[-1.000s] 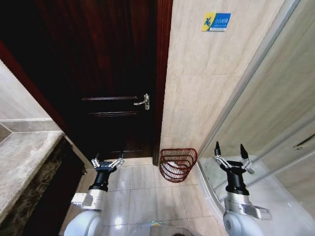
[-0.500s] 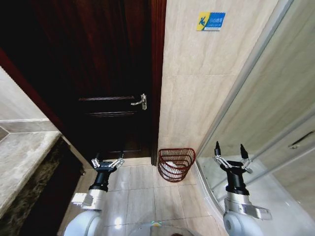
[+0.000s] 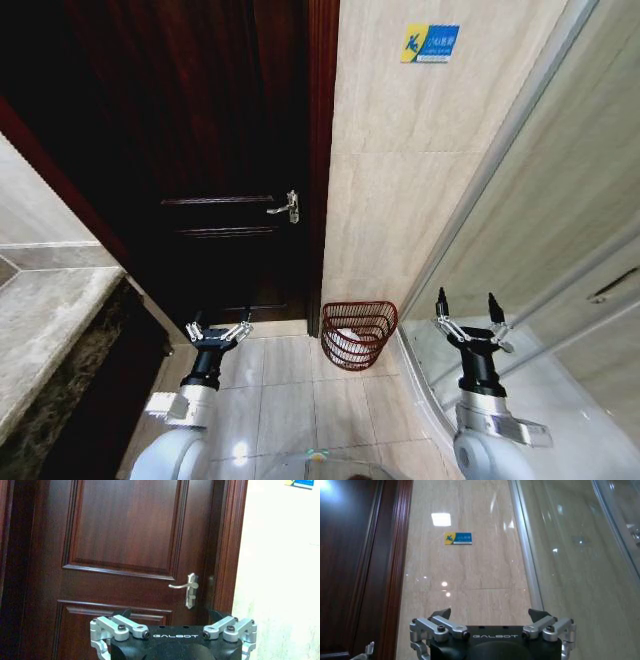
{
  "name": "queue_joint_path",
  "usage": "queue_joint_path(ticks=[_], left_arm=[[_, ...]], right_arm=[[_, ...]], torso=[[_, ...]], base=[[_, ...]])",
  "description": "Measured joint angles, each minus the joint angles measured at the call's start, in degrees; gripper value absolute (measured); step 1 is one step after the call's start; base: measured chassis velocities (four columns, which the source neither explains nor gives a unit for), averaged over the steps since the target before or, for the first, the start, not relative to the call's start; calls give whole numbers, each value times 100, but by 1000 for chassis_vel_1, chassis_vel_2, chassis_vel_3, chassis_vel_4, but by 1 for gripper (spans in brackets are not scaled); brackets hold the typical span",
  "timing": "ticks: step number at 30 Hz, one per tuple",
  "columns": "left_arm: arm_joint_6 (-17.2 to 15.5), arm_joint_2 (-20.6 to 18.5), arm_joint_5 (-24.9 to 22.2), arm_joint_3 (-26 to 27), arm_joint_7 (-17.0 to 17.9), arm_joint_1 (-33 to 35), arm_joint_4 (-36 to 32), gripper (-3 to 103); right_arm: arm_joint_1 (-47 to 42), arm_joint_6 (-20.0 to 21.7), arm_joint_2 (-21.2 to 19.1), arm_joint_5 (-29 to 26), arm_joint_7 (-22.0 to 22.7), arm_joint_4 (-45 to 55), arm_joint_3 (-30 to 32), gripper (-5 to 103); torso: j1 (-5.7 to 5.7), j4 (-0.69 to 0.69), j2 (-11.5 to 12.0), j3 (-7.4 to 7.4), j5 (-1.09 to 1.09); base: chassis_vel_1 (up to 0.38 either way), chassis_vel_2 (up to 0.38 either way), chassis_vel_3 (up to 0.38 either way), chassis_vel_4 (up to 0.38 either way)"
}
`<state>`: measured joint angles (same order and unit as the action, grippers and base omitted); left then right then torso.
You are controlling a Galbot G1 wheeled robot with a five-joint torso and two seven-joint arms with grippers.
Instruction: Discard the used towel into the hamper.
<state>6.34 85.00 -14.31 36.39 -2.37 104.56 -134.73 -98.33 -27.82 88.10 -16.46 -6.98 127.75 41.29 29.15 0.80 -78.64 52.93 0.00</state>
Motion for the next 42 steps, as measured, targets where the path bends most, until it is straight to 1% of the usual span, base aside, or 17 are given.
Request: queue_joint_path(ticks=[36, 42], left_arm=[[0, 0, 0, 0, 0, 0, 0, 100], [0, 0, 0, 0, 0, 0, 0, 100]], right_arm=[[0, 0, 0, 0, 0, 0, 0, 100], [0, 0, 0, 0, 1, 0, 1, 100]], torso=[[0, 0, 0, 0, 0], [0, 0, 0, 0, 1]], base=[[0, 0, 0, 0], [32, 38, -93, -78]])
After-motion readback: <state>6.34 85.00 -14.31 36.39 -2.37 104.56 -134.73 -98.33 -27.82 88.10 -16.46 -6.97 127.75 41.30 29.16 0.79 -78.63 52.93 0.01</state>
